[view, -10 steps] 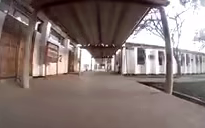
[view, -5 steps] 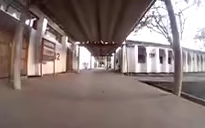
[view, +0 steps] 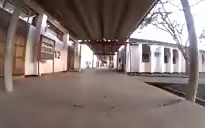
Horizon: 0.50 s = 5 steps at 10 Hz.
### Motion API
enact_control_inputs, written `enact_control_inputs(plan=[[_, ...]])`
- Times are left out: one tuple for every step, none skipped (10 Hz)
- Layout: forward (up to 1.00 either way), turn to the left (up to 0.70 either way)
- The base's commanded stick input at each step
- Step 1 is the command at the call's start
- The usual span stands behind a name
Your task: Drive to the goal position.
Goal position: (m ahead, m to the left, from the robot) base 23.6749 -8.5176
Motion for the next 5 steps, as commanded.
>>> enact_control_inputs(plan=[[0.70, 0.00], [0.70, 0.00], [0.70, 0.00], [0.70, 0.00], [0.70, 0.00]])
